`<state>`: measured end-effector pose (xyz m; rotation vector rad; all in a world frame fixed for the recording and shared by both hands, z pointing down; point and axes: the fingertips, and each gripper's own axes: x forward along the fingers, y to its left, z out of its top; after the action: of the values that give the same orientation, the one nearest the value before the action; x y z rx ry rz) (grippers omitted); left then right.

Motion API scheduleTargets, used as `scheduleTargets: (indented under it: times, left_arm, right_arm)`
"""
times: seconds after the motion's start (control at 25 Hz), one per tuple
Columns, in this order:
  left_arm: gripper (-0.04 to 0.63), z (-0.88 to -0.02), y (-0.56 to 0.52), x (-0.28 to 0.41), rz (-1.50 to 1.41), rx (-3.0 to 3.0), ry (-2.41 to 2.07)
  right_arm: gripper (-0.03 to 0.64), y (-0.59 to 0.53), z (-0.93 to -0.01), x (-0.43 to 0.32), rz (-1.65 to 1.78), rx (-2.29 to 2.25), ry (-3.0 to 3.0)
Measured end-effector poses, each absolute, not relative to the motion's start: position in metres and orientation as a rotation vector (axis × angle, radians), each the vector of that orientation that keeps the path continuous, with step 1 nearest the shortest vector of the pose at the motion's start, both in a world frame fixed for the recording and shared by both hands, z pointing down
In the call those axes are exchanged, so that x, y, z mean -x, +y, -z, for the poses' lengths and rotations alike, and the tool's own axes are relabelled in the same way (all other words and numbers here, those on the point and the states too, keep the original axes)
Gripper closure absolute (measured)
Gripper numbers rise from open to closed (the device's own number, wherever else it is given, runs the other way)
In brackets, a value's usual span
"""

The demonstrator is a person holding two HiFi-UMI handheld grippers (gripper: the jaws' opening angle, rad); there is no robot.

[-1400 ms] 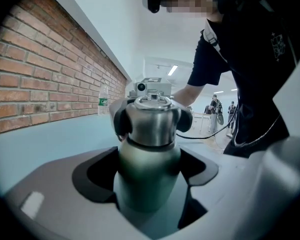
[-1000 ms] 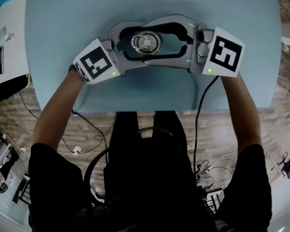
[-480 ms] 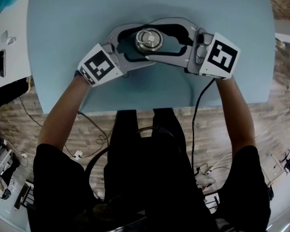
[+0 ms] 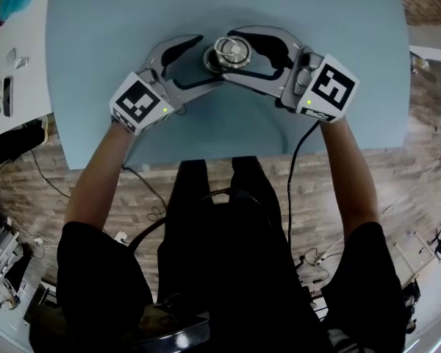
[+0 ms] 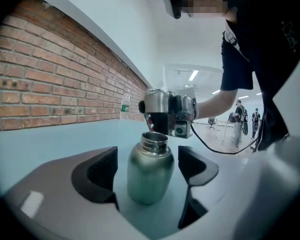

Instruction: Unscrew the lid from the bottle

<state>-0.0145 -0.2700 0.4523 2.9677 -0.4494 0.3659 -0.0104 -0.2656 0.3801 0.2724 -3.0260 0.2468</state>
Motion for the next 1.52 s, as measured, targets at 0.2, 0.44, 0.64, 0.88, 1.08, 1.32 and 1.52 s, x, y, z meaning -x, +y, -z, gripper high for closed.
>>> scheduleTargets:
  times: [0.2,0.44,0.64,0.88,1.08,1.32,1.52]
  left_arm:
    - [0.241,-0.442,-0.261,0.022,-0.306,-2.940,-0.510]
    - [0.286,-0.427,-0.264,0.030,-0.224,-2.902,-0.626]
    - [0.339,-0.420,-0.267,0.037,-0.199,-2.877,-0.723]
    - [0.387,-0.409,-0.271,0.050,-0.163,-2.838,-0.832]
    - [0.421,-0.403,-0.268,0.054,-0.153,-2.822,-0.900]
    - [0.463,-0.400,-0.267,0.057,-0.136,-2.782,-0.984]
    - [0.494,-0.403,-0.264,0.057,-0.128,-2.732,-1.030]
  right_arm:
    - [0.354,-0.263,-0.376,0.003,-0.275,-0.388,-3.038]
    - [0.354,-0.261,-0.380,-0.005,-0.315,-0.530,-3.034]
    - [0.354,-0.258,-0.390,-0.009,-0.287,-0.594,-2.978]
    - [0.354,-0.255,-0.394,-0.016,-0.284,-0.699,-2.952]
    - [0.354,-0.249,-0.403,-0.021,-0.277,-0.738,-2.921]
    - [0.354,-0.253,-0.413,-0.029,-0.264,-0.822,-2.873]
    - [0.354,-0.257,-0.423,-0.032,-0.295,-0.878,-2.843]
